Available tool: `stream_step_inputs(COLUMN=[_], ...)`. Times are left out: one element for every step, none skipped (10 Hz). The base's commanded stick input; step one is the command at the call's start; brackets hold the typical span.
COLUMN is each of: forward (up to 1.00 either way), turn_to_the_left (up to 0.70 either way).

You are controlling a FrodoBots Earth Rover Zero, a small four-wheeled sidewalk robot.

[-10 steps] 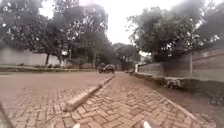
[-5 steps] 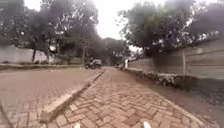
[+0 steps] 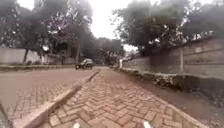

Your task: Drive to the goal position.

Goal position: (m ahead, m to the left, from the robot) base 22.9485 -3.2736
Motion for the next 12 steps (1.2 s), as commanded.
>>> stream_step_inputs(forward=[0.70,0.70,0.70,0.70,0.70,0.70,0.70,0.70,0.70,0.70,0.70,0.70], turn_to_the_left=[0.11,0.10,0.09,0.09,0.01,0.05,0.09,0.10,0.03,0.00,0.00,0.00])
